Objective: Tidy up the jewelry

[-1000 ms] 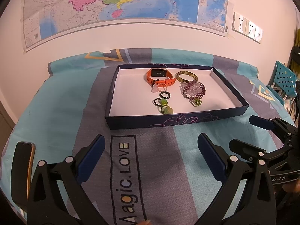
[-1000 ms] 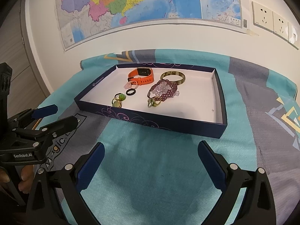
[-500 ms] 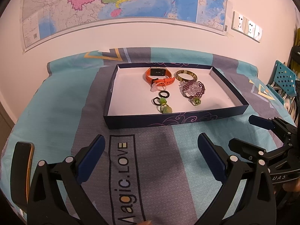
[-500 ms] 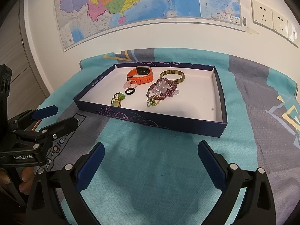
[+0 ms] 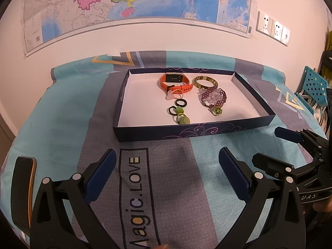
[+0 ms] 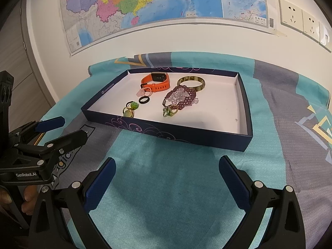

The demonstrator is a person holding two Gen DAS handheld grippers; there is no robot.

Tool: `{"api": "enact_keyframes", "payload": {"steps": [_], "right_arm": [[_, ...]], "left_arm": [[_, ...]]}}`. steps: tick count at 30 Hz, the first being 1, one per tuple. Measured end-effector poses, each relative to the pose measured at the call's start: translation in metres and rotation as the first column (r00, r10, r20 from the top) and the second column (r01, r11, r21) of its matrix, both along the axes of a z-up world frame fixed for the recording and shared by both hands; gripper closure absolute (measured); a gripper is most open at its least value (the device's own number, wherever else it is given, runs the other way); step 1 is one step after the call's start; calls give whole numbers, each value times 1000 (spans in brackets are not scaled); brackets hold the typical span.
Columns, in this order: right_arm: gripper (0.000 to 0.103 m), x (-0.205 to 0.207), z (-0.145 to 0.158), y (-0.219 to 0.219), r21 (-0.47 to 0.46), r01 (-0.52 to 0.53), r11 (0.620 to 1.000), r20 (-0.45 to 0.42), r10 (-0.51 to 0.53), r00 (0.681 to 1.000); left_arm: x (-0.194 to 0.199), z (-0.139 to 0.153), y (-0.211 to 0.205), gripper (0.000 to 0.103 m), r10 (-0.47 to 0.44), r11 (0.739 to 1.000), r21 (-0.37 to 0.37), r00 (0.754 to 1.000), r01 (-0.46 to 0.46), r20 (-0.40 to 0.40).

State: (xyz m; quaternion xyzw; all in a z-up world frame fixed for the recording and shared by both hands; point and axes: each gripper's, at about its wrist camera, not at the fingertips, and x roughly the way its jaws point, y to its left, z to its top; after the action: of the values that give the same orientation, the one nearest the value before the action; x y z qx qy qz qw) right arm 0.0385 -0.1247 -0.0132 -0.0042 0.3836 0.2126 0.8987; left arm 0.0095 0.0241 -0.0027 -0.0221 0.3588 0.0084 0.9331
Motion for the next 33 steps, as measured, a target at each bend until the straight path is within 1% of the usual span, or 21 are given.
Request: {"api": "enact_keyframes", "payload": {"steps": [33], "right_arm": [[7,1,-1,0,4,4,1000,-5,-4,1000]], "left_arm": [[1,-5,-4,6,-5,1000,0,1000,5,-14]]}}
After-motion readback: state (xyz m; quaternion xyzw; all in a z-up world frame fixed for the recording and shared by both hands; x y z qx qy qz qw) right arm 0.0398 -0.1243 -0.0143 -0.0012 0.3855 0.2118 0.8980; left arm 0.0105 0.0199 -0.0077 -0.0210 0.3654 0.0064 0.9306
